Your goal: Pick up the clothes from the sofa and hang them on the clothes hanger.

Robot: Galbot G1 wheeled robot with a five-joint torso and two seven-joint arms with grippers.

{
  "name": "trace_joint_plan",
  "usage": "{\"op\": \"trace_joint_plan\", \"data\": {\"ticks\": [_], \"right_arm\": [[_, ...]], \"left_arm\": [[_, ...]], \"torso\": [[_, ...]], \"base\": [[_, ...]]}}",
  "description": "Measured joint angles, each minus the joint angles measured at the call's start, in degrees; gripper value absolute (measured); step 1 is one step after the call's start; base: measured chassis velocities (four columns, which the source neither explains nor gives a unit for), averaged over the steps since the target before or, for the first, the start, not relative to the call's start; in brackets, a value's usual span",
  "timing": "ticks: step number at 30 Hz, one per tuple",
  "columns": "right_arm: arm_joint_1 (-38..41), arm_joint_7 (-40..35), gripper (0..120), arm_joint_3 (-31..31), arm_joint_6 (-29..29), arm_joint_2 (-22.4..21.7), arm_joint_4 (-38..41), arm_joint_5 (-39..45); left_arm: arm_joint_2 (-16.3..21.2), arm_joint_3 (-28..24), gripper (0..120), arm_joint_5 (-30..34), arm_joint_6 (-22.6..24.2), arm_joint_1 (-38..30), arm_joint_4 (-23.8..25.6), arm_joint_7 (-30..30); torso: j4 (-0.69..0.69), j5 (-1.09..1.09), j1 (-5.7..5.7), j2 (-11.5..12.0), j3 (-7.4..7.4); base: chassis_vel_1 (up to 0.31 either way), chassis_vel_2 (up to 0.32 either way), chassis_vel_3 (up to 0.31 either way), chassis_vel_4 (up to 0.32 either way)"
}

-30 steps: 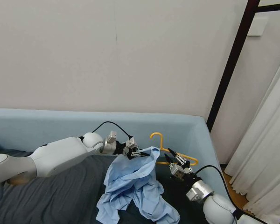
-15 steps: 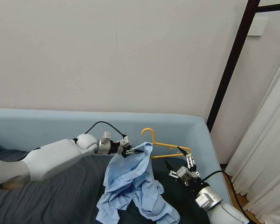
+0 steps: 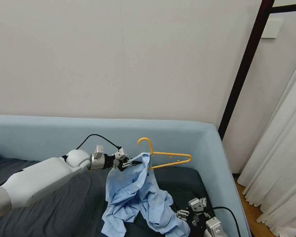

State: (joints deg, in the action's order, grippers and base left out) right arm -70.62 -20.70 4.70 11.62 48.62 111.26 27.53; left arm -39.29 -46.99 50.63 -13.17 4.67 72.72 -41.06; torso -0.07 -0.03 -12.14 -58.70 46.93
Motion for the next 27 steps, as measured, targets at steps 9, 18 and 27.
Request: {"op": "trace_joint_plan", "data": {"ticks": [9, 18, 27], "right_arm": [[-2.4, 0.8, 100, 2.7, -0.1, 1.6, 0.5, -0.3], [0.7, 4.3, 100, 2.5, 3.0, 4.6, -2.2, 15.0], [5.4, 9.7, 100, -1.8, 9.1, 8.1, -9.5, 33.3]], "left_arm": [[2.1, 6.8, 2, -2.1, -3.2, 6.5, -0.7, 1.5], [4.9, 7.7, 2, -2.8, -5.0, 9.2, 0.5, 1.4], [7.6, 8.8, 2, -2.7, -5.4, 12.2, 3.2, 1.6]], "torso": [[-0.04, 0.01, 0.0, 0.0, 0.0], [-0.01, 0.02, 0.0, 0.0, 0.0], [-0.01, 0.01, 0.0, 0.0, 0.01]], "base": [[0.0, 0.0, 0.0, 0.0], [0.0, 0.0, 0.0, 0.0], [0.0, 0.0, 0.0, 0.0]]}}
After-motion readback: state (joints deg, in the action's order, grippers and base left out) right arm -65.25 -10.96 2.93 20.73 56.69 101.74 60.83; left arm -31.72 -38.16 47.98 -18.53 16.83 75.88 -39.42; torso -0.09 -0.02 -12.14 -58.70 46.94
